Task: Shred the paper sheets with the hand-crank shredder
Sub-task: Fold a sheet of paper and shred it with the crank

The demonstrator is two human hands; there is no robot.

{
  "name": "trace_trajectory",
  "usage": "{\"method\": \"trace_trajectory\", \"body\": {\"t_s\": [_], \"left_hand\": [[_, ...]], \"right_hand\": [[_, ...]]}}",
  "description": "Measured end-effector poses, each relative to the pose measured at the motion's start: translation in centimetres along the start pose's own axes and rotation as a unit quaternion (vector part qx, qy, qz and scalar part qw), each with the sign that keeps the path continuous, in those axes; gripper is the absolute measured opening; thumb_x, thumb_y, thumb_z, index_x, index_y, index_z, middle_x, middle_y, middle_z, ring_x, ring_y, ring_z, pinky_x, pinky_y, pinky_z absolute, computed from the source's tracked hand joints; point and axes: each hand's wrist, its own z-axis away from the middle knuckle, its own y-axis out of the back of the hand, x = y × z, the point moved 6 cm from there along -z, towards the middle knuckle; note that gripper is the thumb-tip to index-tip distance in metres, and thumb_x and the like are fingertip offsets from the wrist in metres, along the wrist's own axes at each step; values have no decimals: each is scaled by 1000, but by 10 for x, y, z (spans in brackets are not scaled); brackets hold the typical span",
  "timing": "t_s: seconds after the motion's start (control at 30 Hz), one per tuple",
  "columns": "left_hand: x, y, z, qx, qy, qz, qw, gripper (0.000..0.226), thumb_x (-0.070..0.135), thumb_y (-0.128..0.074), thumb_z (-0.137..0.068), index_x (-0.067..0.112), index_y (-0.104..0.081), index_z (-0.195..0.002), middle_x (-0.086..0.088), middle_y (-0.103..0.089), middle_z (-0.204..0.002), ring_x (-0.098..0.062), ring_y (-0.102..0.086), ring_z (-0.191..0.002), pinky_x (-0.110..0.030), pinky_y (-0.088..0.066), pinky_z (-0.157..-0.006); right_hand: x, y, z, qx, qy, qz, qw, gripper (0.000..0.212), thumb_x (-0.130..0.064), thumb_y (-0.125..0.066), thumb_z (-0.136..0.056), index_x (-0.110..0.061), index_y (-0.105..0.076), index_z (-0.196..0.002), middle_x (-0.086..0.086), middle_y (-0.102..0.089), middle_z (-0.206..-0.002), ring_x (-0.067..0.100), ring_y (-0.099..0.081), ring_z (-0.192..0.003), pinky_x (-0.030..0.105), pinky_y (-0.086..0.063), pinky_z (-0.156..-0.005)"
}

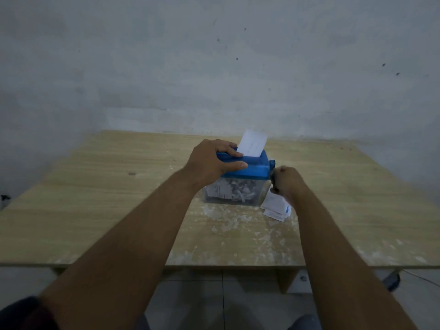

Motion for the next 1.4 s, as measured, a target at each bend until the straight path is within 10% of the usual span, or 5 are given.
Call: {"method": "trace_trajectory", "body": {"t_s": [0.23, 0.63, 1.0, 1.2, 1.4], "left_hand": [[0, -2, 0, 3, 6, 6, 1000, 33, 51, -95, -70, 39, -84, -98, 21, -70, -126, 1, -63, -114, -22, -54, -95], [4, 1, 0, -12, -11, 1, 1000, 29, 44, -93, -75, 36, -85, -102, 14, -72, -127, 0, -64, -111, -16, -52, -92], [2, -1, 2, 11, -13, -8, 1000, 29, 47, -94, -74, 39, -85, -100, 15, -72, -128, 0, -64, -111, -9, -49, -87], [1, -2, 2, 17, -5, -2, 1000, 30, 50, -95, -71, 40, -84, -96, 17, -71, -126, -1, -65, -110, -20, -56, -90], [1, -1, 3, 17, -7, -1, 1000, 29, 50, -95, -71, 39, -84, -97, 17, -71, -126, -1, -65, -110, -27, -58, -94]], "right_hand": [[15, 17, 63, 81, 15, -84, 993, 31, -23, -59, -101, 8, -65, -97, 22, -65, -86, 24, -60, -70, 31, -54, -60], [-80, 50, 24, 41, 102, -87, 990, 28, -35, -62, -105, -10, -73, -98, 6, -64, -83, 19, -58, -69, 33, -58, -71], [-9, -1, -5, 6, -19, -16, 1000, 20, -14, -64, -101, -2, -67, -117, 17, -68, -118, 28, -68, -98, 36, -56, -89], [27, 5, 41, 54, -20, -61, 996, 25, -20, -56, -105, -4, -68, -91, 8, -62, -83, 19, -58, -66, 18, -47, -49], [-6, 30, 67, 80, 21, -150, 985, 25, -29, -62, -101, -8, -72, -94, 7, -64, -78, 19, -59, -65, 35, -57, -68]]}}
